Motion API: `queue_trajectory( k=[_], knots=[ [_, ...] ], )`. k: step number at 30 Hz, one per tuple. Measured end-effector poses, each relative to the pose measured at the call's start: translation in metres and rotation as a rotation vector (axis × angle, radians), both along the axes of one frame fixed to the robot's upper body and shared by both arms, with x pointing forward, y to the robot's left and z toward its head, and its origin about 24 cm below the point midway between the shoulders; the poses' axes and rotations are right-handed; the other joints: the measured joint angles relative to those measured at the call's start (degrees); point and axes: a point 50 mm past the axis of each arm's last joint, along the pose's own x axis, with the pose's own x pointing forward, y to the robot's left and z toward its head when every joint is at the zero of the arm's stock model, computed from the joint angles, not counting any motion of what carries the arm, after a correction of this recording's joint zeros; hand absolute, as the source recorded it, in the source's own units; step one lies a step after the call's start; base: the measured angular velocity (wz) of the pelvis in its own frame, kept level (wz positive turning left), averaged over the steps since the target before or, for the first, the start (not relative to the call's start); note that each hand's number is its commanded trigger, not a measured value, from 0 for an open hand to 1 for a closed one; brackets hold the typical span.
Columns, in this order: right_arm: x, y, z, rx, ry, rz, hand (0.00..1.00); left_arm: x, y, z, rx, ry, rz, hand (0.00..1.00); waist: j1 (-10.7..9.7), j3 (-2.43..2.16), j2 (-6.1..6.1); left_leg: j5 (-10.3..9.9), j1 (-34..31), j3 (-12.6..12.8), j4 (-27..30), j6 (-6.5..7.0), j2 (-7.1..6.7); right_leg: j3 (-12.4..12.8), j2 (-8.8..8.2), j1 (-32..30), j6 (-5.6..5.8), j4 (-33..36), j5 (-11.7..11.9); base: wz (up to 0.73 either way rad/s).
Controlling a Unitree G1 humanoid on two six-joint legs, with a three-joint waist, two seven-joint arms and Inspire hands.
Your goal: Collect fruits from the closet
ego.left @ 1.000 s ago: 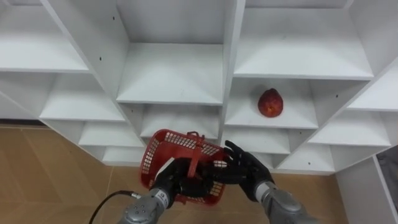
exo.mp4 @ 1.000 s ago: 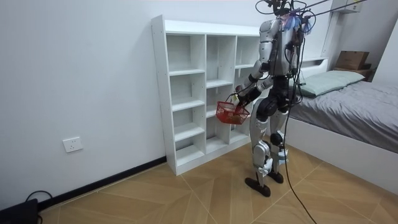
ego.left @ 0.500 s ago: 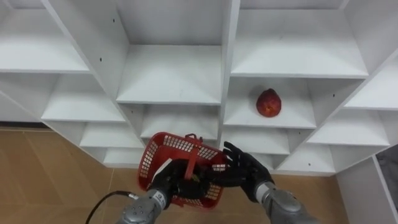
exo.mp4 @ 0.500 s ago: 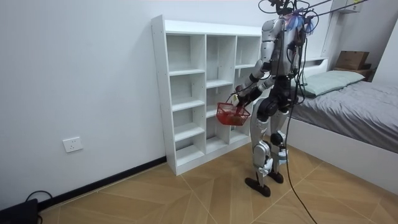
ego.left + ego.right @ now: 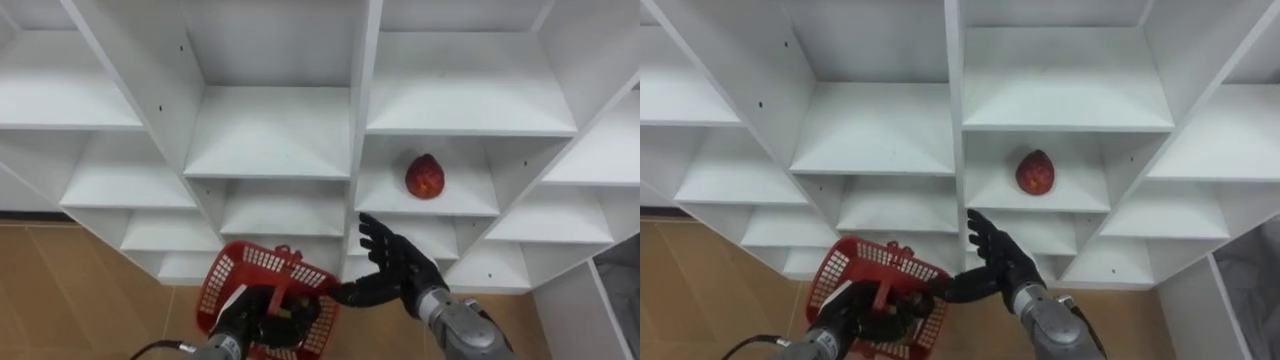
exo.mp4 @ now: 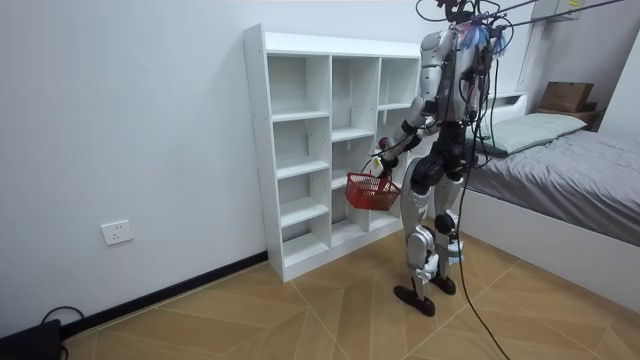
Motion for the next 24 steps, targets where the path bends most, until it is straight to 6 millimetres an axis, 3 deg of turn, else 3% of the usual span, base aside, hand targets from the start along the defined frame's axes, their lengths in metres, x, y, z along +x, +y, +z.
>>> queue_trajectory(
  k=[4,9,16,24],
  knots=[
    [0.001,-0.008,0.012,-0.045,-0.072,-0.007,0.0,-0.002,0.008,-0.001,0.007,0.005,0.042,1.0,0.1,-0.05,-0.19,0.0,1.9,0.1,-0.7,0.0,-0.03,0.5,0.06,1.4,0.03,-0.9,0.0,-0.01],
    [-0.003,-0.02,0.02,-0.076,-0.117,-0.087,0.0,-0.019,0.025,-0.007,0.047,0.042,0.129,1.0,-0.1,-0.2,-0.3,-0.3,5.2,0.2,-1.9,-0.28,0.06,1.3,0.48,4.2,0.11,-1.8,-0.1,-0.07],
    [-0.011,-0.03,0.025,-0.142,-0.155,-0.14,0.0,-0.04,0.034,-0.014,0.074,0.09,0.183,1.0,-0.3,-0.19,-0.18,-0.5,6.1,0.3,-2.3,-0.41,0.03,1.8,1.12,5.1,0.11,-2.0,-0.1,-0.01],
    [-0.009,-0.042,0.027,-0.185,-0.174,-0.232,0.0,-0.044,0.035,-0.016,0.076,0.107,0.189,1.0,-1.1,-0.16,0.29,-0.5,6.7,0.3,-2.3,-0.39,0.02,2.1,1.17,6.0,0.17,-2.5,-0.1,0.0]
  ],
)
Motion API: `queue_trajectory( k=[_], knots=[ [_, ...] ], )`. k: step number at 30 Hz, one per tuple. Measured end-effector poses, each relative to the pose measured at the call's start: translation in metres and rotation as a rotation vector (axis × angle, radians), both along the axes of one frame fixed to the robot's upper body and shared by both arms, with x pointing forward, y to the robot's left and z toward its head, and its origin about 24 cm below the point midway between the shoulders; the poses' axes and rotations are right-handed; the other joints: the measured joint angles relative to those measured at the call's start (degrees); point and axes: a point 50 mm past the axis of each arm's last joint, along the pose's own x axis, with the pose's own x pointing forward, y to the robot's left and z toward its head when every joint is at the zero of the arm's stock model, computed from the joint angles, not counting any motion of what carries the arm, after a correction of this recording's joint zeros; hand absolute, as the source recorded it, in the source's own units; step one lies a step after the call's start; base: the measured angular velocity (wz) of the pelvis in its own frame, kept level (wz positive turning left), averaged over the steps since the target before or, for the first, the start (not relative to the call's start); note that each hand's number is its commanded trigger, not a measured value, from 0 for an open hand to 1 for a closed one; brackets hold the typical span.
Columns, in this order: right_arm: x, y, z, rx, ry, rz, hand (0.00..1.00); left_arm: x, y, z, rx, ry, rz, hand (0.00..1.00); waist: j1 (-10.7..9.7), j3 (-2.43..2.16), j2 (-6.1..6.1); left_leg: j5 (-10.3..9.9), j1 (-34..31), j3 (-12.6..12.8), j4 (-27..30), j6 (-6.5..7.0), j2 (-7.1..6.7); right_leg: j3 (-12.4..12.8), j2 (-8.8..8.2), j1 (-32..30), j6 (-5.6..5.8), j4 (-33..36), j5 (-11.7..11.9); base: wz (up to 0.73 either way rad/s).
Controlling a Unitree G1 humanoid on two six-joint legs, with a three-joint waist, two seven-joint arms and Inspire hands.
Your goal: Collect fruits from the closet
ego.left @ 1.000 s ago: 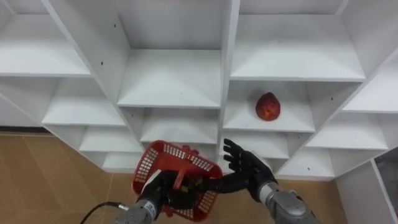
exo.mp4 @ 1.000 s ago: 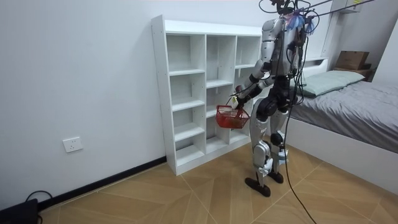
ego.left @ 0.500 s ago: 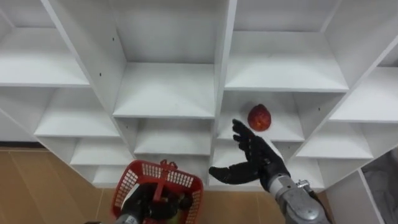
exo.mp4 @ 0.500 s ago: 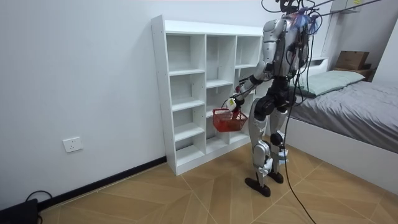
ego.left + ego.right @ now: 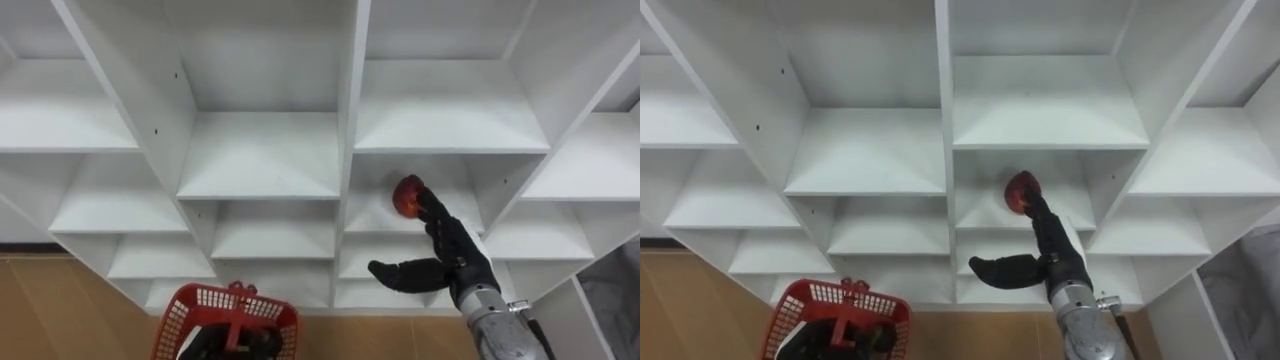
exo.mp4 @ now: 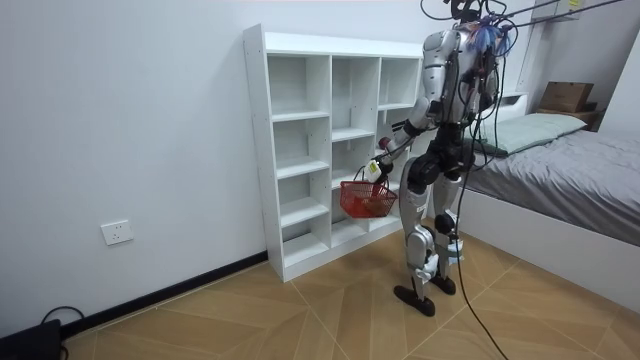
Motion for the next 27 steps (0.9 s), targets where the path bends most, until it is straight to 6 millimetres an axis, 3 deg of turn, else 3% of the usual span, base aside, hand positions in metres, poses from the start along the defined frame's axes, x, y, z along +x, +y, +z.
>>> queue_trajectory(
  k=[11,21,24,27],
  knots=[
    [0.0,-0.011,0.002,-0.026,-0.017,-0.093,0.0,-0.008,0.005,-0.005,0.007,0.038,0.022,1.0,-0.6,0.11,-0.01,-0.2,0.5,-0.1,-0.1,-0.14,0.0,-0.3,-0.03,0.8,-0.03,-0.3,-0.1,0.0],
    [-0.003,-0.018,-0.006,-0.071,0.02,-0.104,0.0,-0.01,0.011,-0.004,0.013,0.039,0.046,1.0,-0.1,0.11,-1.22,-0.2,0.7,-0.3,0.1,-0.14,0.07,-1.0,-0.63,1.0,0.01,-0.2,-0.2,0.01],
    [-0.003,-0.019,-0.009,-0.068,0.034,-0.107,0.0,-0.017,0.014,-0.005,0.024,0.049,0.045,1.0,0.0,0.33,-1.75,-0.2,0.6,-0.5,0.2,-0.12,0.08,-1.6,-0.67,1.0,0.04,-0.2,-0.3,0.01],
    [0.0,-0.027,-0.015,-0.066,0.066,-0.14,0.0,-0.019,0.018,-0.005,0.033,0.052,0.039,1.0,0.5,0.08,-2.27,-0.3,0.5,-0.7,0.3,-0.05,0.07,-1.9,-0.7,0.9,0.04,-0.1,-0.3,0.05]
  ],
)
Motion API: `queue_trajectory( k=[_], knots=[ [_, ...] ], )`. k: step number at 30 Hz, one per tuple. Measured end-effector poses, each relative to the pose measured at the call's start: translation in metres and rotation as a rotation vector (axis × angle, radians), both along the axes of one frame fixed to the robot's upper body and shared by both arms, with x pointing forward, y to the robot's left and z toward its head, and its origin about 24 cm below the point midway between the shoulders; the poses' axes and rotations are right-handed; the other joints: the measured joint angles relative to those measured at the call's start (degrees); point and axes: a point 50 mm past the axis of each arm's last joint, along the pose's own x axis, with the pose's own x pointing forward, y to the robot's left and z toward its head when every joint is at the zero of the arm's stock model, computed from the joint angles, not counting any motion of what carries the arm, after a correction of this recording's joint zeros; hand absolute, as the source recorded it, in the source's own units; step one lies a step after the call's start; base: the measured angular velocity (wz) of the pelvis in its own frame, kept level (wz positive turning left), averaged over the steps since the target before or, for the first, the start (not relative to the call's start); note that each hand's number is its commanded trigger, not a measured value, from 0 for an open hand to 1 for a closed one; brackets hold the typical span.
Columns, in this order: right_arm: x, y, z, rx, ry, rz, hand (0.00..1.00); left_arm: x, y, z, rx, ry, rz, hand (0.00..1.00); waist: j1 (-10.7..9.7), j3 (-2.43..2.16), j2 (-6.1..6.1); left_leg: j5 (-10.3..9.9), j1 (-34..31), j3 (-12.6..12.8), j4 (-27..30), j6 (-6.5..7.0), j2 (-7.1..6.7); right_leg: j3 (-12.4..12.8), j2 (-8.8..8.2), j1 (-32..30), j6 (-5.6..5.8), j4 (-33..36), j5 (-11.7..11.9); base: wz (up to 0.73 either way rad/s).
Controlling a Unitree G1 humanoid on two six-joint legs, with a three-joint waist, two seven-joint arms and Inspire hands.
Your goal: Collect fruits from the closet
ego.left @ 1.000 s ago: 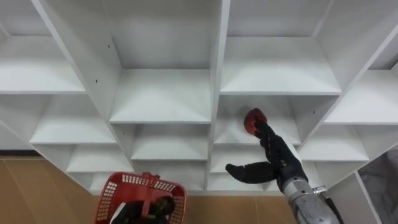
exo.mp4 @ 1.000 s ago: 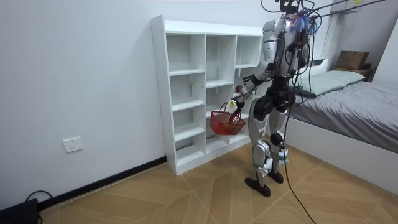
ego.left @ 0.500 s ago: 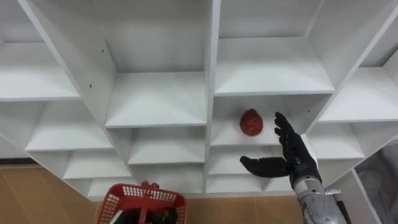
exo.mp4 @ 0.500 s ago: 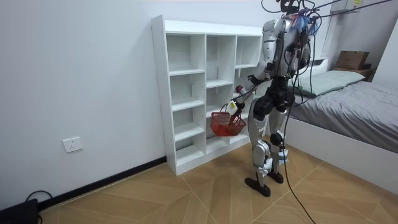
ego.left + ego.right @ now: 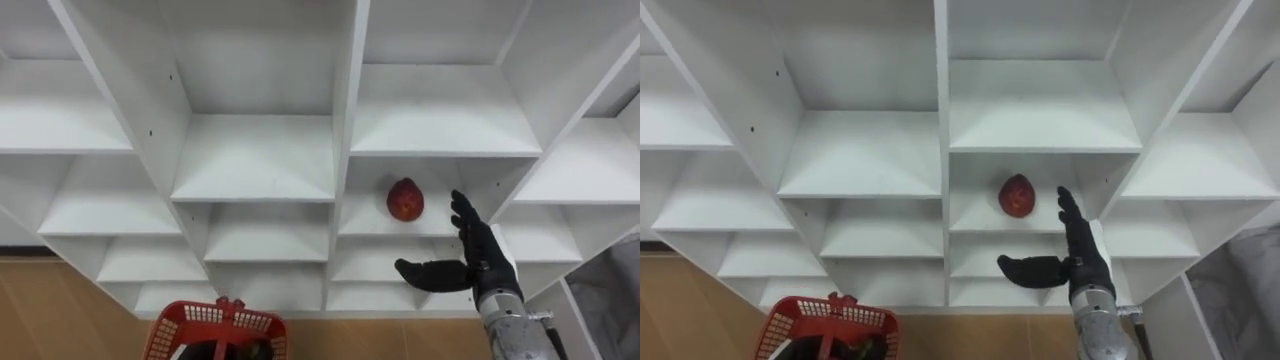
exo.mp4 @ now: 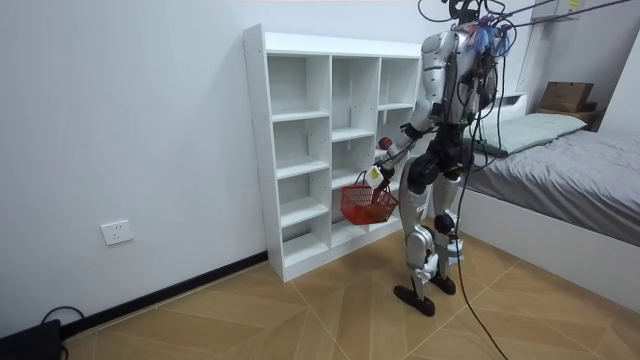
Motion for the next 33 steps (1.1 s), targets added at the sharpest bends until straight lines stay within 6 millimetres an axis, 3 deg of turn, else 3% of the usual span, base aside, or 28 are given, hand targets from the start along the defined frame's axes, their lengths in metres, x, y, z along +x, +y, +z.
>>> queue_trajectory(
  k=[6,12,18,23,33],
  knots=[
    [0.015,-0.012,0.002,0.054,-0.008,-0.078,0.0,0.003,0.006,0.003,0.019,-0.019,-0.008,1.0,1.0,-0.22,-0.73,0.0,-1.6,-1.8,0.9,0.01,-0.15,-1.8,-0.25,-0.1,-0.03,0.0,0.0,0.14],
    [0.045,-0.019,0.009,0.03,-0.026,-0.121,0.0,0.017,0.01,0.008,0.055,-0.048,-0.059,1.0,2.1,0.35,-1.91,0.0,-6.7,-3.4,4.1,0.0,-0.1,-3.4,-0.49,-3.7,-0.26,1.8,0.0,0.16],
    [0.057,-0.033,0.009,-0.002,0.0,-0.161,0.0,0.032,0.013,0.015,0.07,-0.084,-0.085,1.0,5.1,0.61,-2.31,-0.1,-11.3,-4.3,6.1,0.01,-0.1,-5.3,-1.02,-7.9,-0.43,3.8,-0.1,0.09],
    [0.066,-0.037,0.01,-0.022,0.012,-0.189,0.0,0.033,0.014,0.015,0.069,-0.085,-0.091,1.0,5.6,0.76,-2.6,-0.1,-14.5,-5.8,7.8,0.01,-0.22,-6.9,-1.21,-9.7,-0.56,3.9,0.0,0.16],
    [0.079,-0.039,0.017,-0.052,-0.001,-0.231,0.0,0.043,0.013,0.014,0.077,-0.078,-0.101,1.0,7.0,1.15,-3.14,0.0,-20.0,-6.1,9.1,0.05,-0.22,-7.5,-1.45,-14.5,-0.67,4.9,0.0,0.05]
  ],
)
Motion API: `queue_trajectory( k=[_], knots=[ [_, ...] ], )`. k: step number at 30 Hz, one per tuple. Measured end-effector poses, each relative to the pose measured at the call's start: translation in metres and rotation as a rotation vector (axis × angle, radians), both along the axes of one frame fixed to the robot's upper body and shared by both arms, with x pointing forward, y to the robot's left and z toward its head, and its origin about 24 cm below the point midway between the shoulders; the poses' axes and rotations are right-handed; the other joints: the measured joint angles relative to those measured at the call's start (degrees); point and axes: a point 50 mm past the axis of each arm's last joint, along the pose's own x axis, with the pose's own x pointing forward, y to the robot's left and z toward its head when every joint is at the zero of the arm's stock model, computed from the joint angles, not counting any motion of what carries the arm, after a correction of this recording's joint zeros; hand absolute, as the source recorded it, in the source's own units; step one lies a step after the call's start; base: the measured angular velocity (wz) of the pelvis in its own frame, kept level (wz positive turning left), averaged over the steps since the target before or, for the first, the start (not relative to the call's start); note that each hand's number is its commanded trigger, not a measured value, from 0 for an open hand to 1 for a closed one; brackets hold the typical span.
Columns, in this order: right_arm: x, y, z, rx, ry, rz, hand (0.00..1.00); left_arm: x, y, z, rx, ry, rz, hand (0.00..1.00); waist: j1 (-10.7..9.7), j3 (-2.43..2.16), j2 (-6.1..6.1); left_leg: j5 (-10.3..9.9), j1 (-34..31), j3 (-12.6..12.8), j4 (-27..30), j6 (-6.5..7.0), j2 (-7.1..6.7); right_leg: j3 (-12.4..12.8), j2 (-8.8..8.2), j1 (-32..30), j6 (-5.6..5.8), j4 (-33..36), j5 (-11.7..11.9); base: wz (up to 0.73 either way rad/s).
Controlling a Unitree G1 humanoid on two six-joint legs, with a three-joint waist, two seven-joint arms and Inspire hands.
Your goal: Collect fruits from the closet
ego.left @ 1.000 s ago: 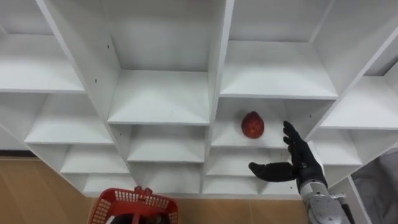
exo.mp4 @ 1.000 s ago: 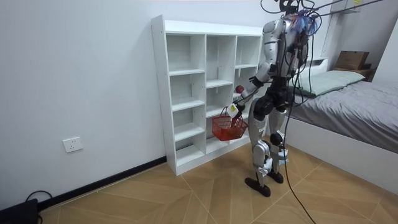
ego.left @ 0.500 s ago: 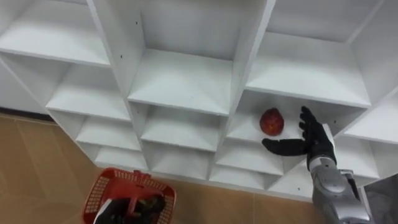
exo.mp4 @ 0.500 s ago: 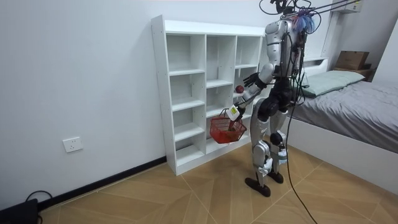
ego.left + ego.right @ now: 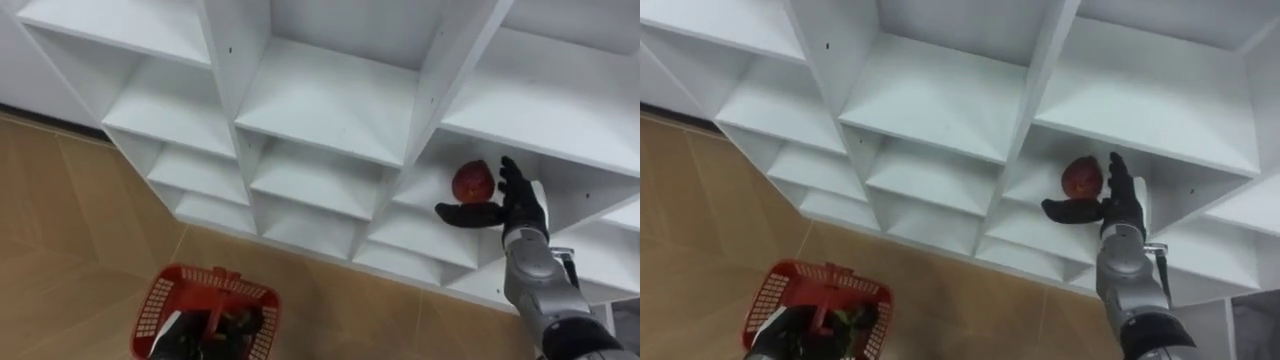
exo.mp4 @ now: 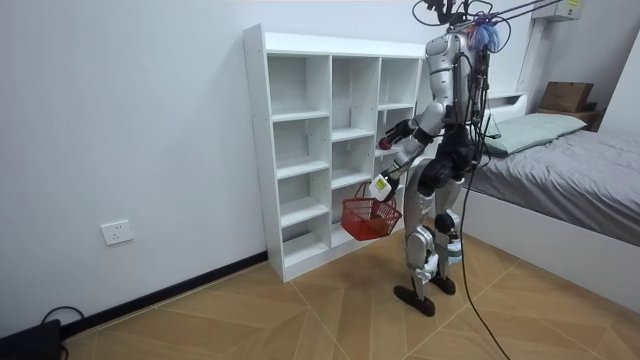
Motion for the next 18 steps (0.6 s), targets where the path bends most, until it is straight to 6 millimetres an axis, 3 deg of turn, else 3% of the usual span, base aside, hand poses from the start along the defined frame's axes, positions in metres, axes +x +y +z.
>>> queue_trajectory(
  k=[8,12,18],
  knots=[
    [0.022,-0.01,0.023,-0.043,-0.059,-0.024,0.0,0.023,-0.003,0.008,0.013,-0.044,-0.041,1.0,-0.3,0.36,0.13,0.1,-4.4,0.0,1.4,0.07,0.08,-0.2,-0.13,-4.3,-0.14,1.1,0.1,0.0],
    [0.031,-0.014,0.036,-0.064,-0.11,-0.027,0.0,0.04,-0.012,0.014,0.025,-0.08,-0.103,1.0,-0.3,0.88,0.66,0.1,-5.1,0.2,1.7,0.09,0.04,-0.6,-0.26,-4.7,-0.14,1.1,0.1,0.04],
    [0.032,-0.015,0.039,-0.07,-0.128,-0.029,0.0,0.051,-0.018,0.02,0.026,-0.118,-0.131,1.0,-0.2,1.14,1.02,0.1,-5.4,0.3,1.6,0.09,0.11,-0.2,-0.25,-5.5,-0.14,1.5,0.1,-0.03]
  ],
)
